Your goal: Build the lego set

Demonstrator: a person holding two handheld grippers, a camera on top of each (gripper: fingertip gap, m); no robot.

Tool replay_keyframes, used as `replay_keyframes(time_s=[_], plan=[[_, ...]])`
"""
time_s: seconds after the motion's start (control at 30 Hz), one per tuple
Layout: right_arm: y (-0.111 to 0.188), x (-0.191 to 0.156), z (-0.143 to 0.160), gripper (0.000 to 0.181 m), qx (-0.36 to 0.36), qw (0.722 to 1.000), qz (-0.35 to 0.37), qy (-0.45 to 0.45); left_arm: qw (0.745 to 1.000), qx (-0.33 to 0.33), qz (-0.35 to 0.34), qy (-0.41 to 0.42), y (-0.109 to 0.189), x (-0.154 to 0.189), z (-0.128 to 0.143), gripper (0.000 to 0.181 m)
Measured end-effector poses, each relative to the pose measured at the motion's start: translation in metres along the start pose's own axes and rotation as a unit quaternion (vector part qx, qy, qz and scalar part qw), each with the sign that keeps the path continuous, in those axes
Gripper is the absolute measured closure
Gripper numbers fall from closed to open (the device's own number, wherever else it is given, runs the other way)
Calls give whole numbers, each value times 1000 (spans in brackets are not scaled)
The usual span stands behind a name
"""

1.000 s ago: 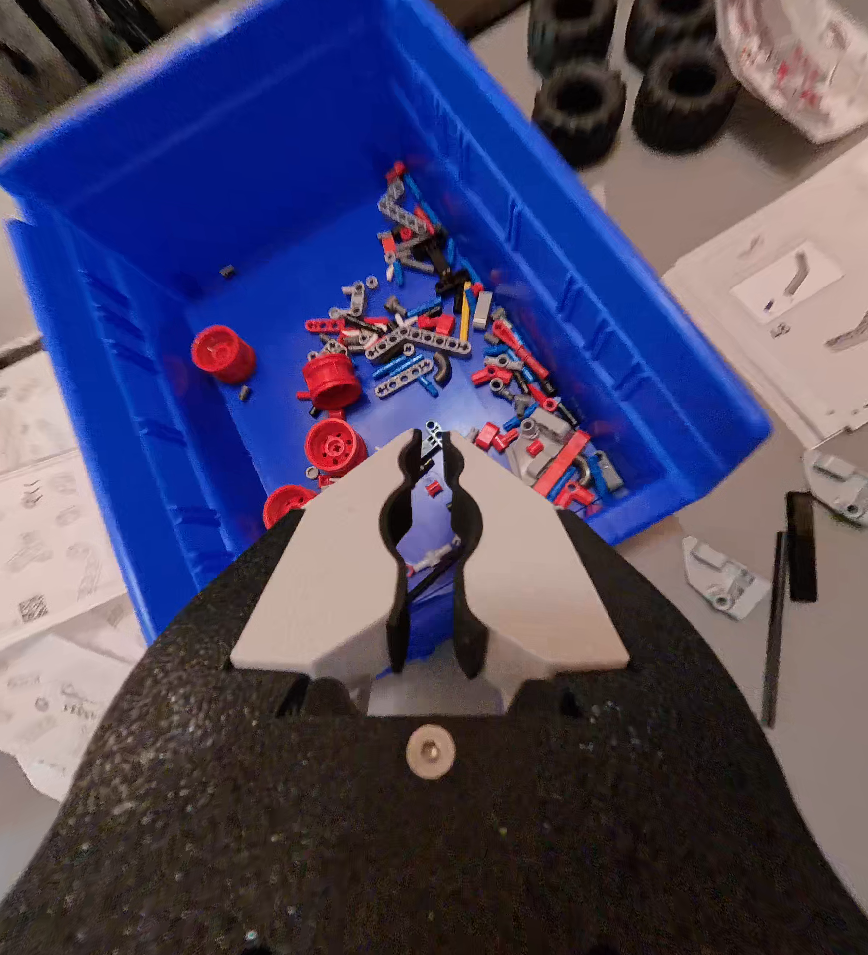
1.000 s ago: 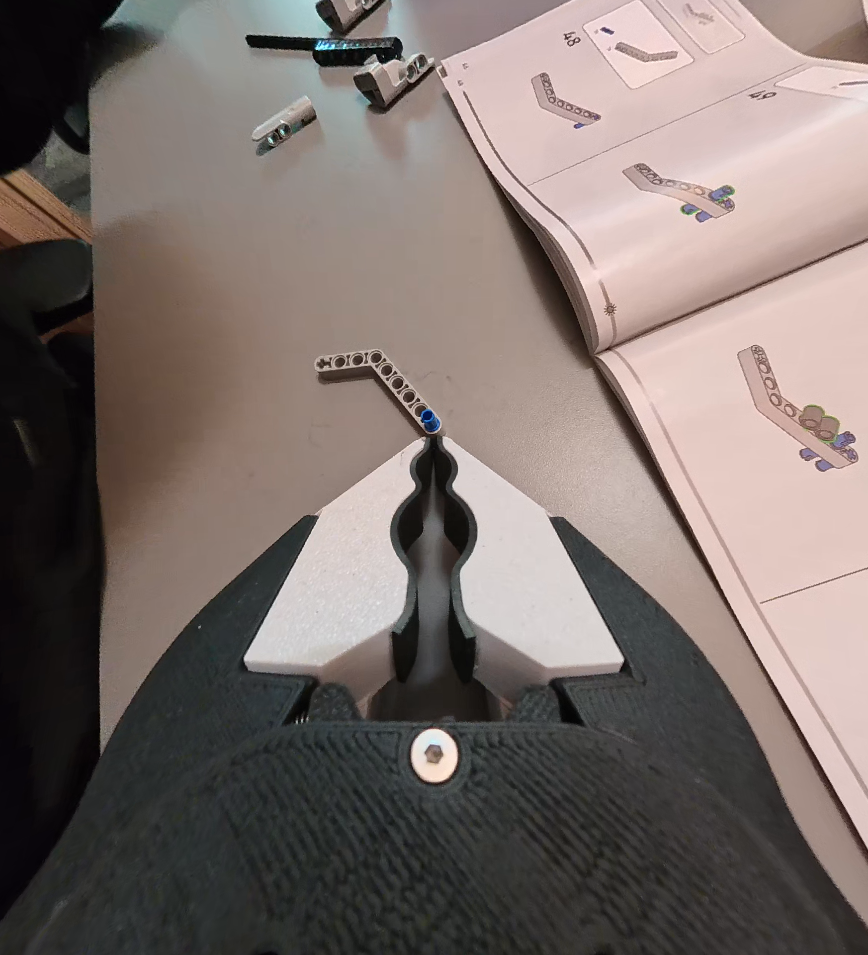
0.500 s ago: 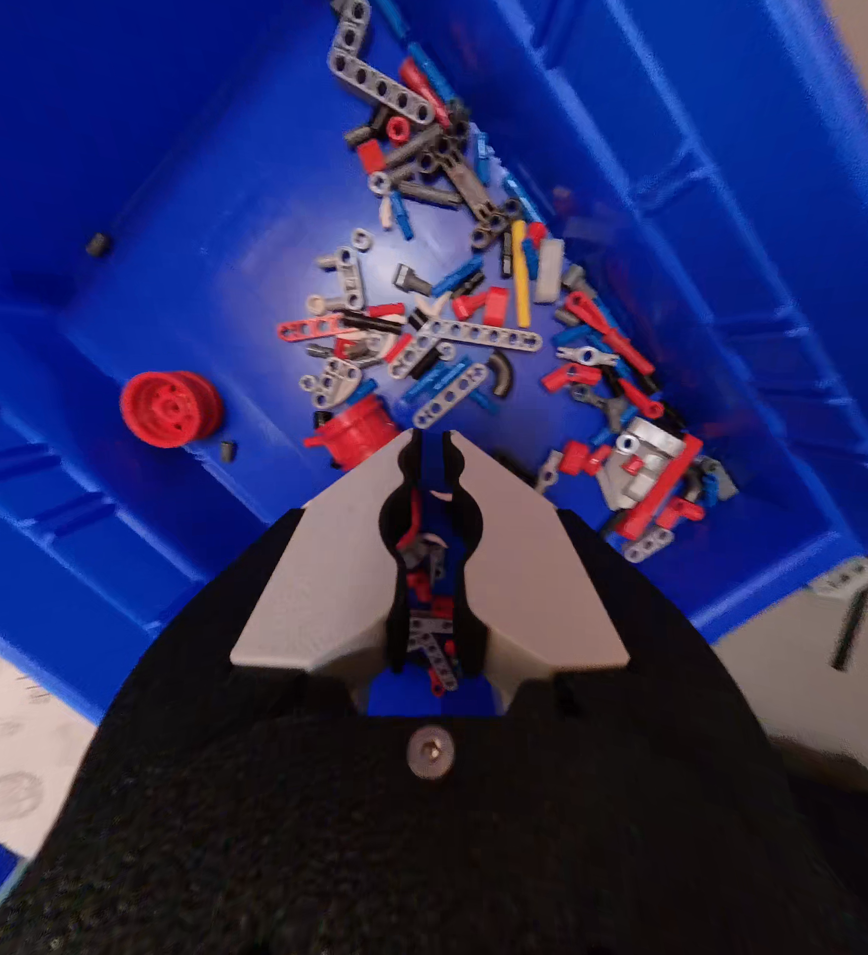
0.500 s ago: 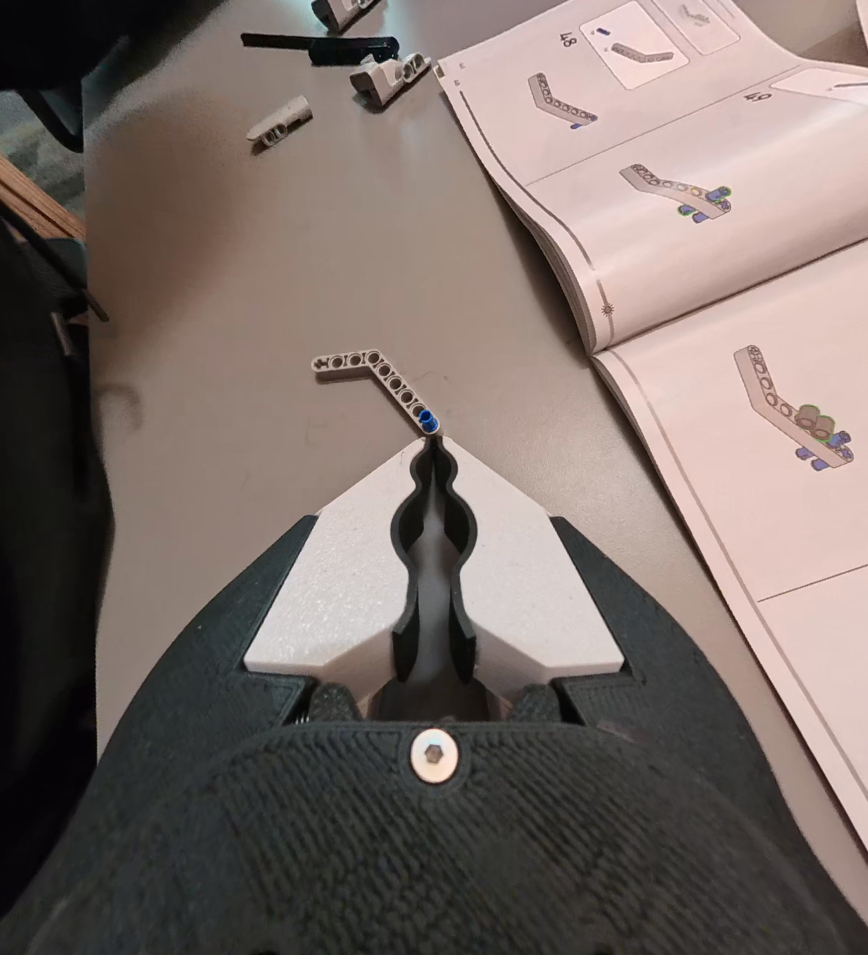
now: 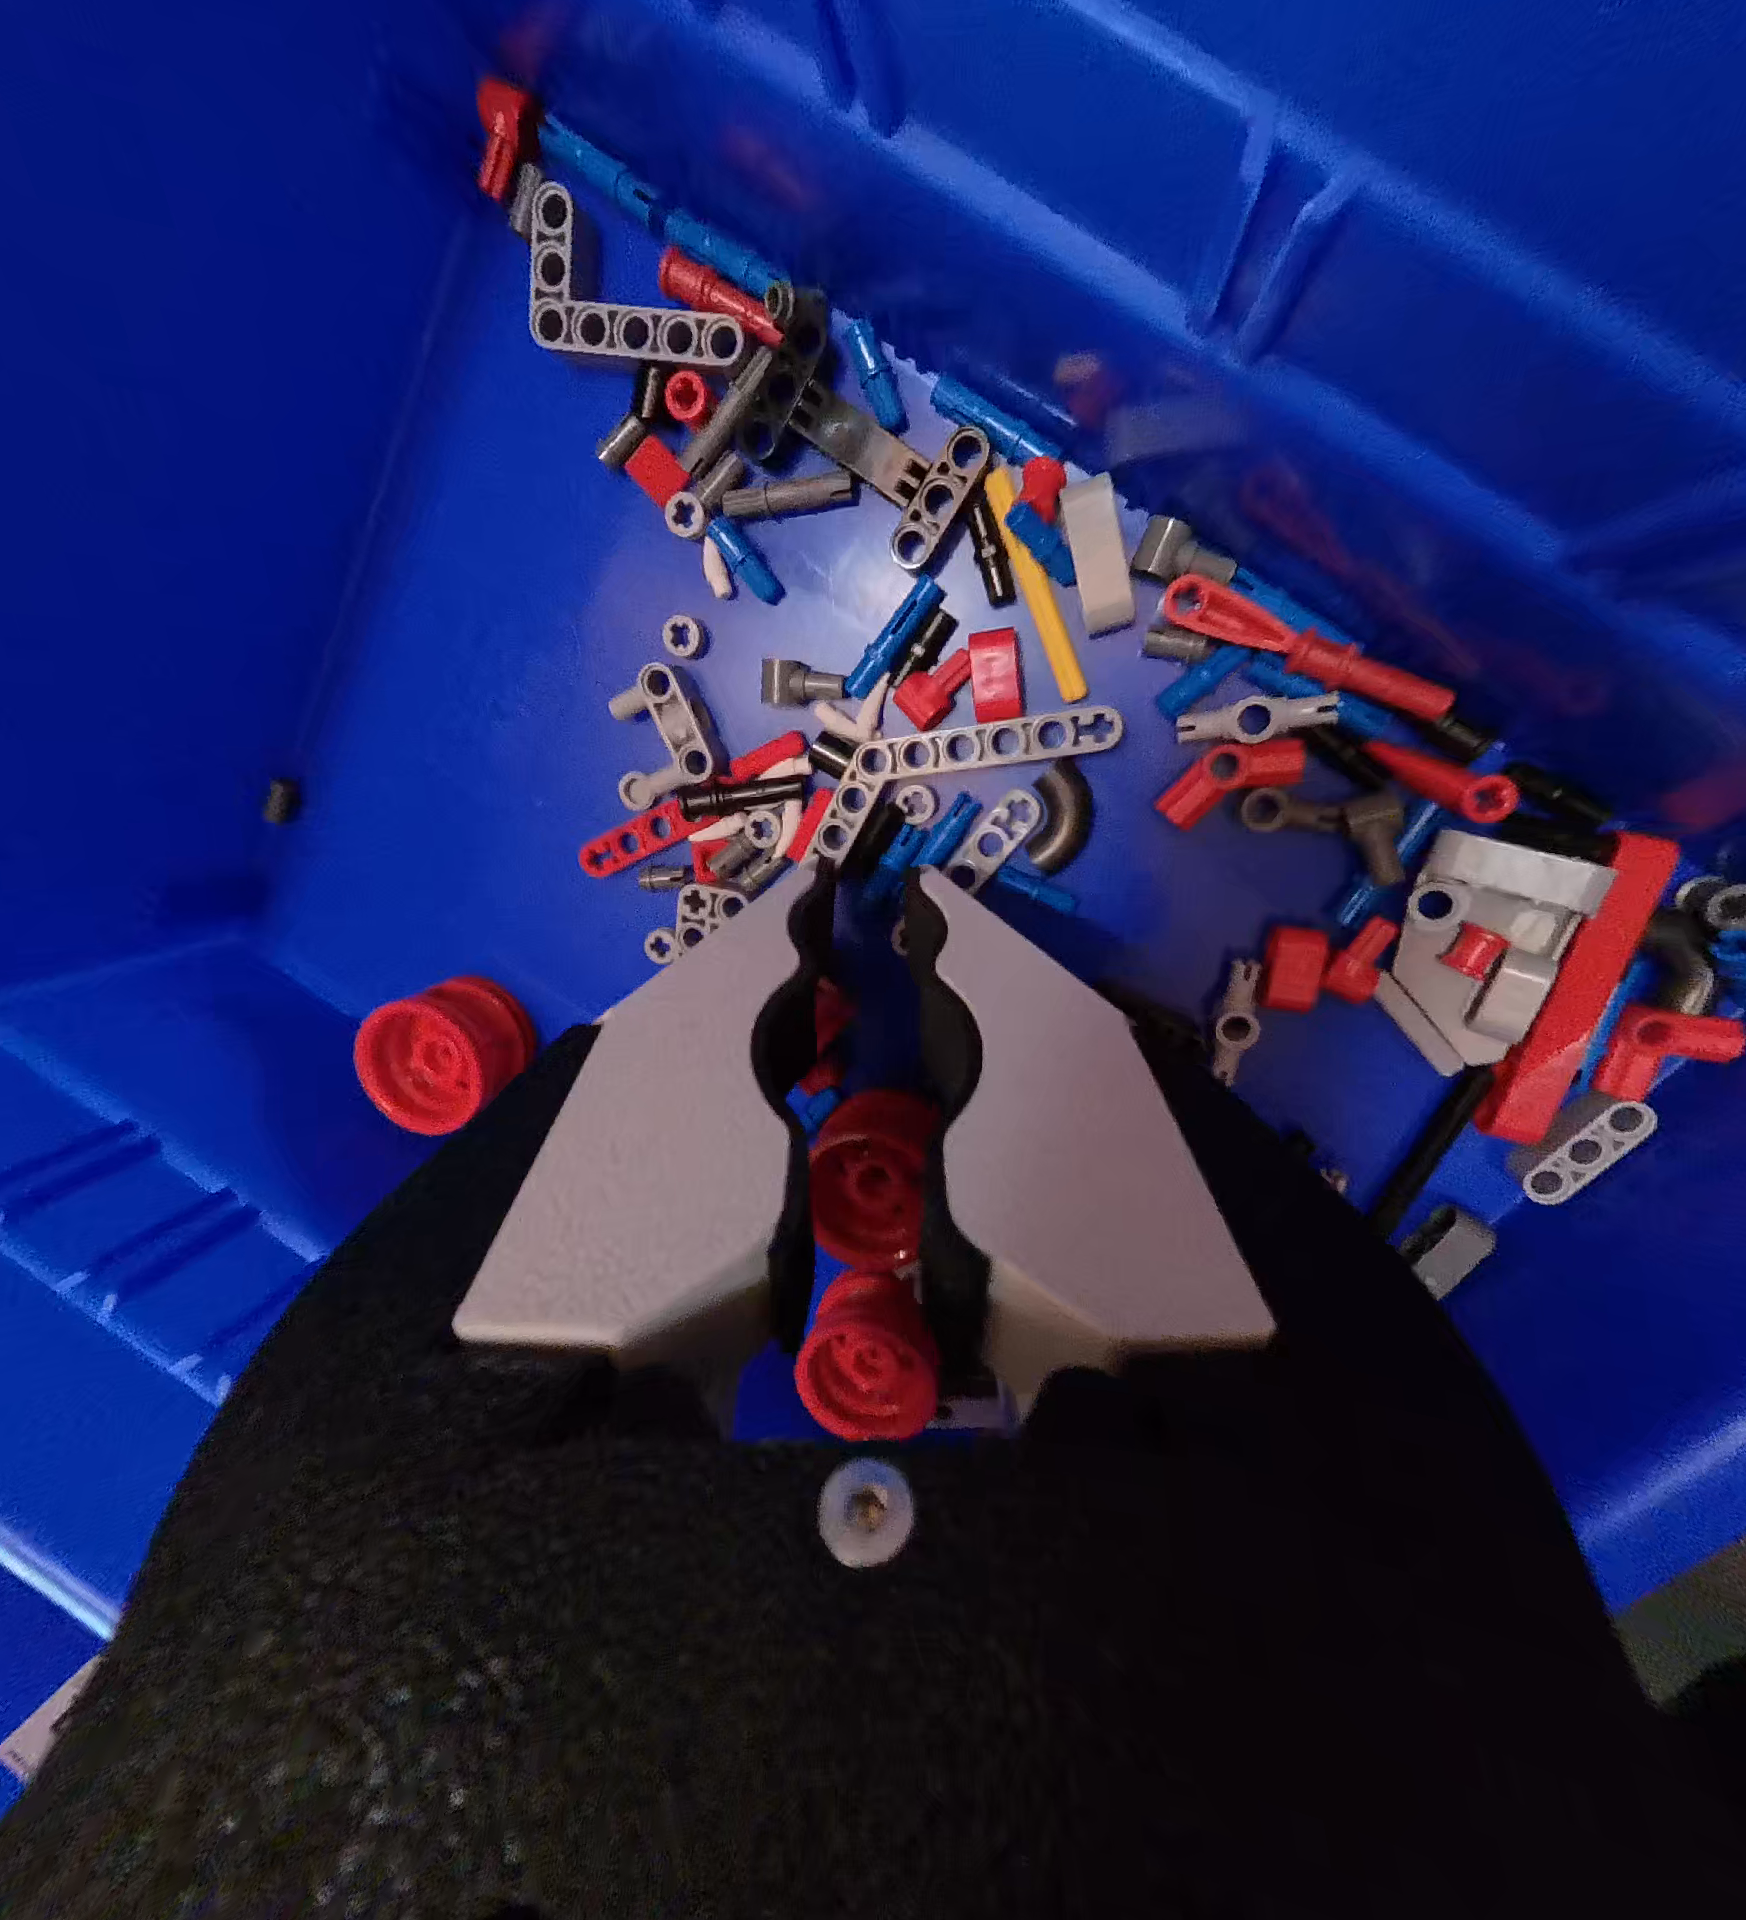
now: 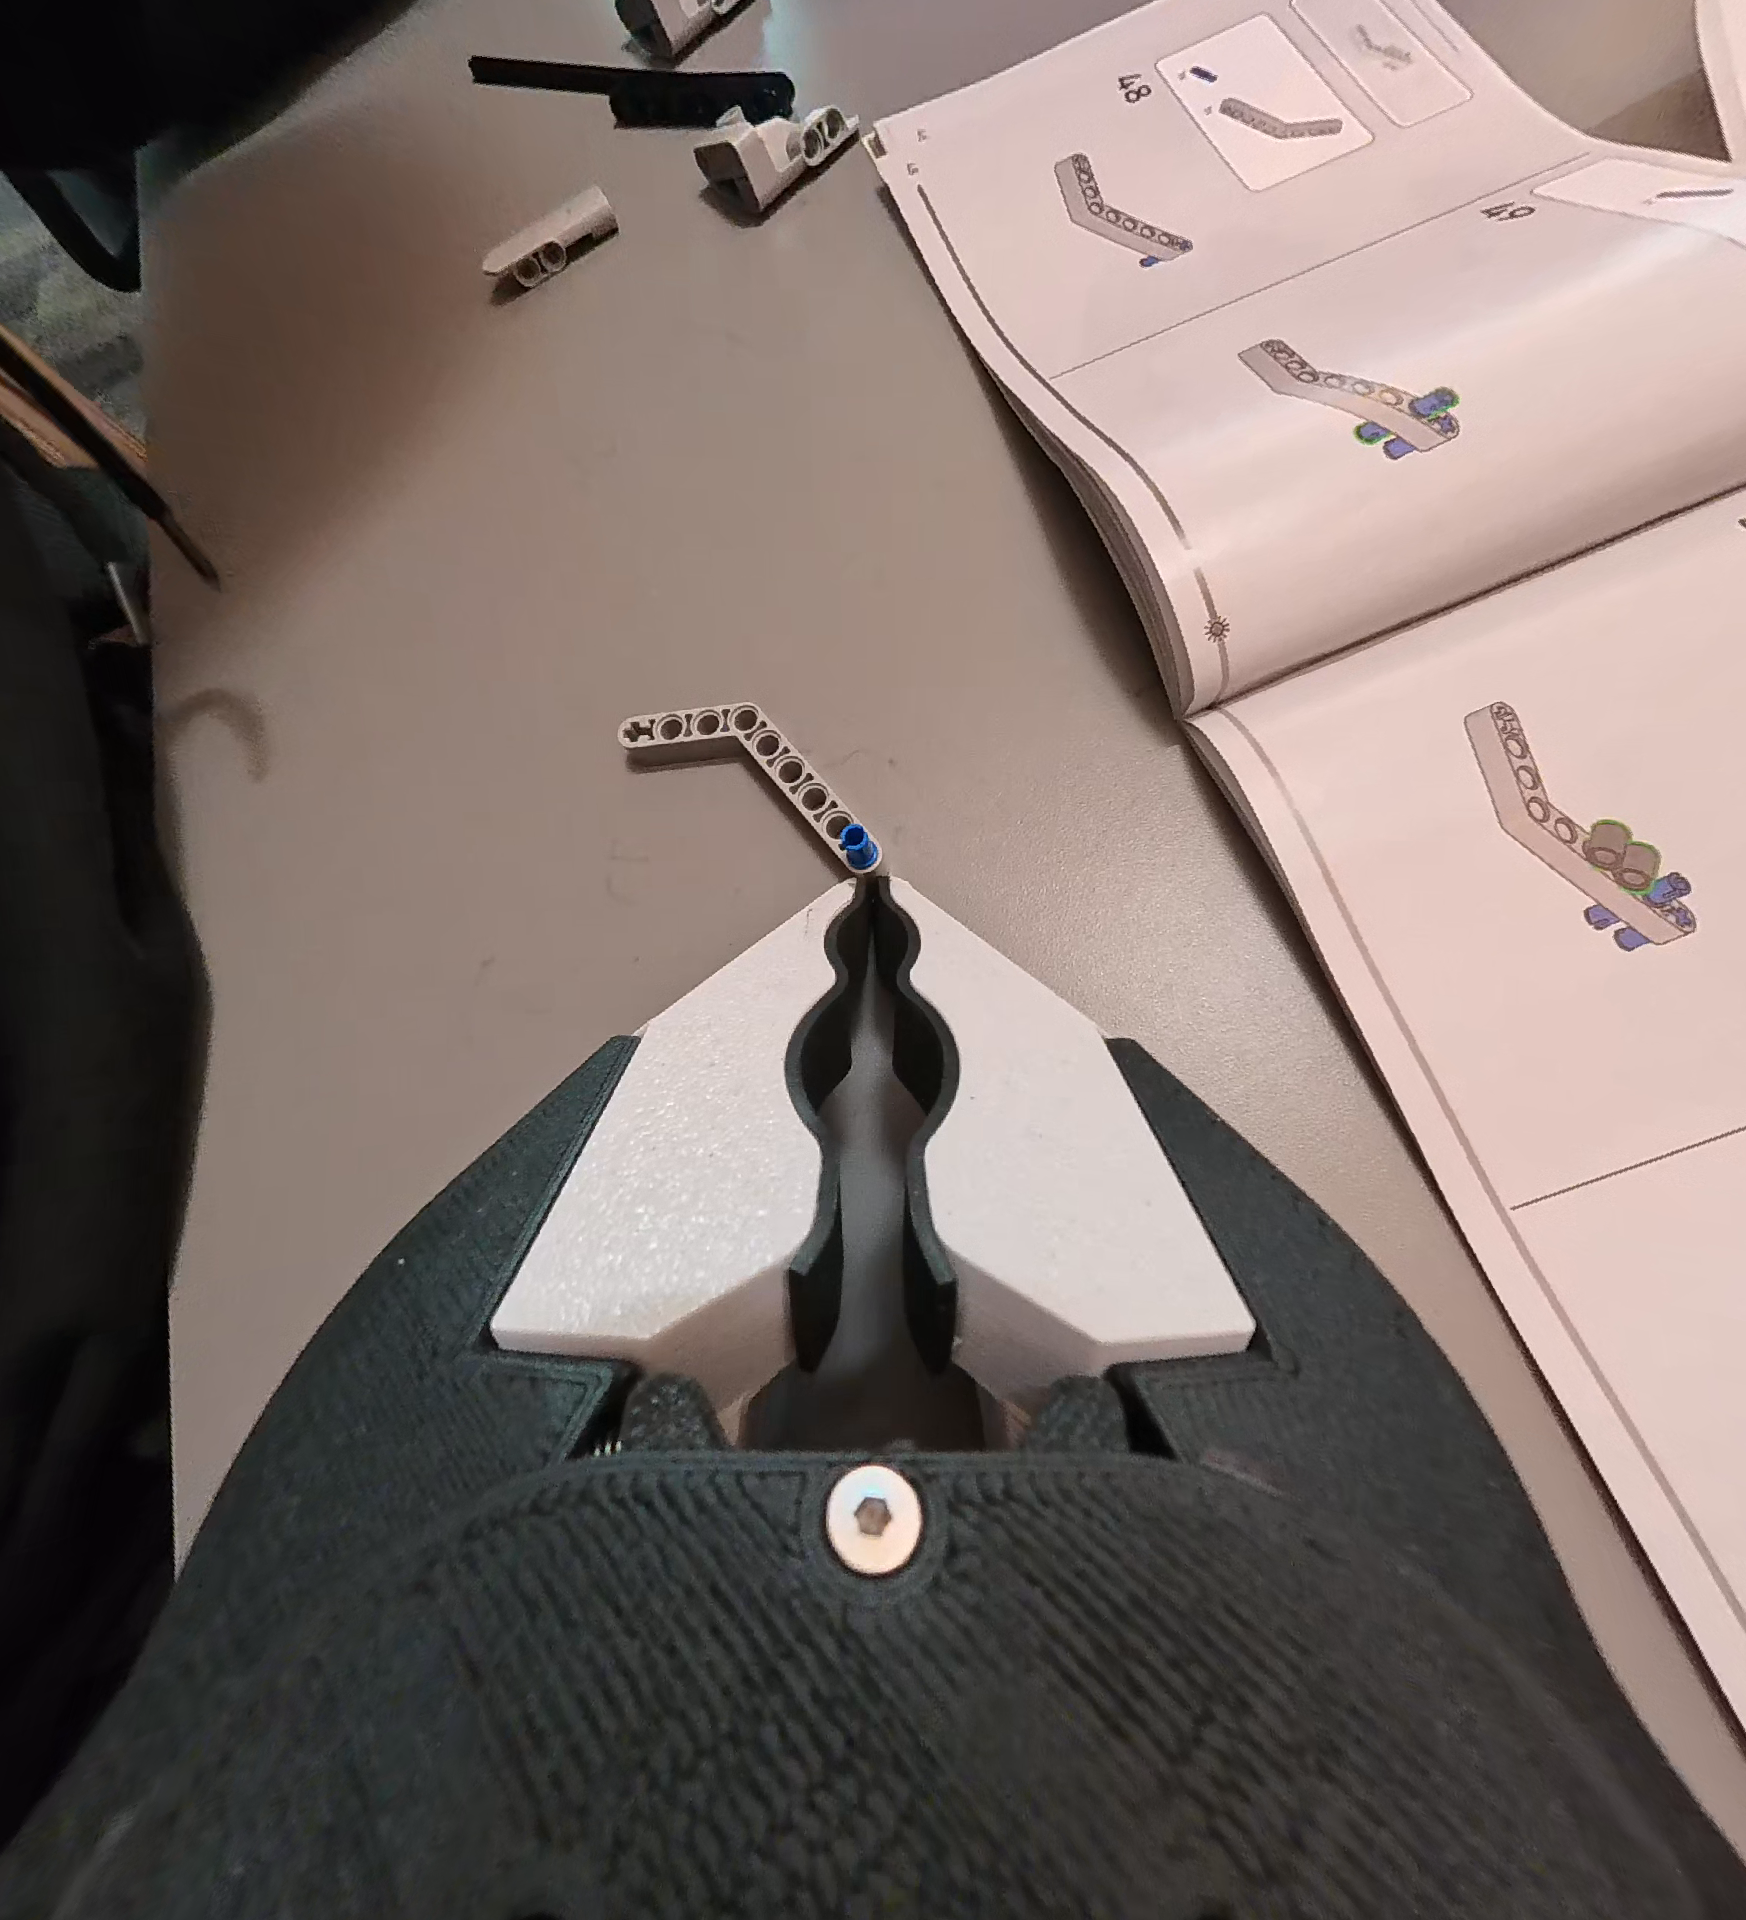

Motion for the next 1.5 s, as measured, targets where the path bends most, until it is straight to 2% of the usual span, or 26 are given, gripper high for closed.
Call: replay_keyframes(time_s=[0.13,0.3,0.47,0.7,0.8,0.97,1.0,1.1,1.27,1.4,1.5], plan=[[0,0,0,181,0,1000,1,1,1000,-2,3,12,-1,1,1,167],[0,0,0,181,0,1000,2,2,998,-11,56,6,1,15,11,163],[0,0,0,181,0,1000,2,2,999,1,45,4,-1,11,9,162],[0,0,0,181,0,1000,0,-1,998,6,46,-37,-2,17,6,174],[0,0,0,181,0,1000,2,1,998,-6,30,-59,2,16,9,170],[0,0,0,181,0,1000,-1,-3,997,26,23,-74,-1,18,-6,155],[0,1,0,181,1,1000,-3,-6,998,25,18,-62,-4,16,-7,163],[0,1,0,181,2,1000,-8,-12,998,30,38,-43,-3,18,-6,161],[0,1,0,181,1,1000,-5,-8,996,23,81,-31,-1,30,2,179],[0,1,0,181,1,1000,-4,-7,994,22,105,-5,-1,32,3,179],[0,0,0,181,0,1000,0,-2,995,20,96,-22,0,32,5,179]])
Point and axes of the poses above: each gripper's, where its closed fingertips meet, y back along the fingers, z out of its underside, x = y × z across the jaws, the point moved 2 cm from there along y, back along the fingers, and after that the axes turned 6 degrees about y, right-handed, at the moved point
